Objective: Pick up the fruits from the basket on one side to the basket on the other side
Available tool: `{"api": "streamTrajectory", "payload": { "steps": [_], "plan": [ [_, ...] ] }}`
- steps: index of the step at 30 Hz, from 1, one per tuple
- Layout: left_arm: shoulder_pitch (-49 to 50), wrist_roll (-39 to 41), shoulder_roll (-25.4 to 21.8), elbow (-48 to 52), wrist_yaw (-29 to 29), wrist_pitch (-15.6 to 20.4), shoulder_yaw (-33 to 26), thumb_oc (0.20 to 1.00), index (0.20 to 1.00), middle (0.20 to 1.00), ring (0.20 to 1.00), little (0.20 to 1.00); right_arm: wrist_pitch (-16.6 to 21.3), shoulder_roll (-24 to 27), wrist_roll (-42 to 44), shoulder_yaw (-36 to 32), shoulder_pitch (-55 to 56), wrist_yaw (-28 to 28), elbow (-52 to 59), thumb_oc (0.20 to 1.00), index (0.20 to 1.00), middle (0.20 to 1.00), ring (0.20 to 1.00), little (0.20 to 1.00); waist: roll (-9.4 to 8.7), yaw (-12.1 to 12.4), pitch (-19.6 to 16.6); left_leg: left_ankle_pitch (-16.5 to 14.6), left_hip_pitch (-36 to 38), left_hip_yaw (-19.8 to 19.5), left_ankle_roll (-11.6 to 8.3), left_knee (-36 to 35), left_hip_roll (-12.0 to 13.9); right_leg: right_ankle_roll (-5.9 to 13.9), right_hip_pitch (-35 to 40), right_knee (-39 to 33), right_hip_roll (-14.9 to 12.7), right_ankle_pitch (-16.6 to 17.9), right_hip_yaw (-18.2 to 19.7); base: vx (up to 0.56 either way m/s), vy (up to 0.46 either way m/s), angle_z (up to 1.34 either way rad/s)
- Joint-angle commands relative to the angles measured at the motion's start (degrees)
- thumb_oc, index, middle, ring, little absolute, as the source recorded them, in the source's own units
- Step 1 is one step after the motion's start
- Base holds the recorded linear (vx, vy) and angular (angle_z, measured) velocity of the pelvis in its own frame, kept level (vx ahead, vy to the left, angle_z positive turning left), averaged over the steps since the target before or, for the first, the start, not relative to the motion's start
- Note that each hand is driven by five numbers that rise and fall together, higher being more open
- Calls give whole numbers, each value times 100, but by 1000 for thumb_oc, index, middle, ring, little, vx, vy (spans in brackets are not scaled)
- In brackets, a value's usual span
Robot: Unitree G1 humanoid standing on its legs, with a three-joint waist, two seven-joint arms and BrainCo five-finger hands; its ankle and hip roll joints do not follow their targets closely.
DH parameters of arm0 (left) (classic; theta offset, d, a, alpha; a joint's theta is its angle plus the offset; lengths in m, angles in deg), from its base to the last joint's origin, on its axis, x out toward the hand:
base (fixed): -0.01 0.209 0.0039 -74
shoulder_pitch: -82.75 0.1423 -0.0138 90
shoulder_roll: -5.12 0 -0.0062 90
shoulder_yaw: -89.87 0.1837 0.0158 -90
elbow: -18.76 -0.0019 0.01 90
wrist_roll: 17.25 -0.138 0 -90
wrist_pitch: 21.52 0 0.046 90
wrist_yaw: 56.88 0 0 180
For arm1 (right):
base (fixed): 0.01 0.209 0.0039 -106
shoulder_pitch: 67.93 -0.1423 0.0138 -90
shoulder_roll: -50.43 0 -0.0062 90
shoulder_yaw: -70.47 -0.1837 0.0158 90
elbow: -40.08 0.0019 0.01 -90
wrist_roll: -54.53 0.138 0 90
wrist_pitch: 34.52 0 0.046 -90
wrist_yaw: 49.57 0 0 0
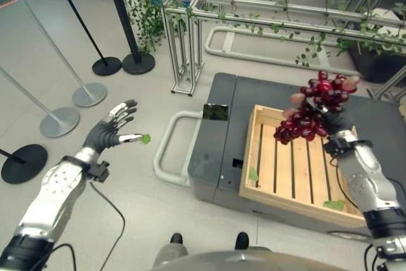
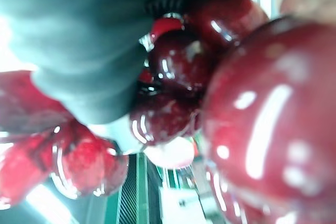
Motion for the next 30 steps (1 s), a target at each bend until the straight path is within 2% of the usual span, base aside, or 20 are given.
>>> {"api": "streamTrajectory", "payload": {
  "steps": [1, 2, 4, 5, 6, 7, 8, 14, 18, 23, 30],
  "plan": [
    [-930, 684, -281, 3, 236, -44, 747, 1000, 1000, 1000, 1000, 1000, 237, 255, -6, 148, -567, 115, 505, 200, 200, 200, 200, 200, -264, -140, -344, -207, -402, 35, 265, 287, -285, 422, 47, 452, -245, -625, 24, 0, 0, 0],
    [-954, 685, -281, -6, 234, -42, 768, 1000, 1000, 1000, 1000, 1000, 237, 254, -6, 137, -562, 115, 505, 200, 200, 200, 200, 200, -266, -128, -340, -207, -399, 36, 265, 286, -285, 422, 48, 453, -246, -625, 26, 6, 0, -4],
    [-1647, 619, -387, 9, 304, -94, 1397, 1000, 1000, 1000, 1000, 1000, 208, 214, -5, 421, -729, 179, 536, 200, 200, 200, 200, 200, -286, -160, -380, -212, -364, 41, 270, 266, -288, 427, 75, 445, -241, -630, 23, 6, -1, -2],
    [-1674, 620, -384, -3, 303, -90, 1422, 1000, 1000, 1000, 1000, 1000, 208, 213, -5, 409, -724, 179, 535, 200, 200, 200, 200, 200, -288, -150, -376, -212, -361, 41, 270, 265, -288, 427, 77, 445, -241, -630, 22, 0, 0, 0],
    [-2104, 467, -285, -24, 280, -57, 1771, 1000, 1000, 1000, 1000, 1000, 225, 154, -4, 531, -820, 198, 621, 200, 200, 200, 200, 200, -302, -166, -401, -214, -341, 46, 272, 247, -281, 433, 88, 436, -240, -630, 15, 0, 0, 0],
    [-2127, 468, -282, -34, 279, -54, 1792, 1000, 1000, 1000, 1000, 1000, 225, 153, -4, 520, -815, 198, 622, 200, 200, 200, 200, 200, -304, -156, -397, -214, -339, 47, 272, 247, -281, 433, 89, 436, -240, -630, 15, 0, 0, 0],
    [-2513, 269, -188, 10, 285, -23, 2096, 1000, 1000, 1000, 1000, 1000, 245, 96, -16, 596, -894, 213, 701, 200, 200, 200, 200, 200, -311, -174, -419, -216, -325, 45, 274, 230, -280, 437, 94, 436, -242, -635, 9, 0, 0, 0],
    [-3176, 175, 287, -50, 381, -86, 2753, 1000, 1000, 1000, 1000, 1000, 228, -26, -81, 782, -1063, 305, 958, 200, 200, 200, 200, 200, -337, -187, -468, -226, -298, 25, 286, 205, -292, 444, 114, 427, -236, -645, 4, 0, 0, 0],
    [-3399, 94, 711, -147, 462, -185, 3082, 1000, 1000, 1000, 1000, 1000, 212, -171, -140, 953, -1214, 362, 1133, 200, 200, 200, 200, 200, -354, -208, -486, -233, -276, 25, 302, 194, -298, 447, 120, 431, -236, -640, 6, 0, 0, 0],
    [-3463, 36, 904, -194, 476, -179, 3117, 1000, 1000, 1000, 1000, 1000, 226, -197, -206, 1080, -1391, 448, 1279, 200, 200, 200, 200, 200, -363, -216, -487, -244, -254, 40, 311, 195, -292, 442, 129, 422, -230, -642, 14, 0, 0, 0],
    [-3475, -50, 1430, -317, 434, -206, 3154, 1000, 1000, 1000, 1000, 1000, 207, -406, -260, 1327, -1736, 524, 1356, 200, 200, 200, 200, 200, -389, -205, -534, -252, -232, 8, 336, 190, -286, 428, 156, 419, -232, -650, 15, 0, 0, 0]
  ]
}}
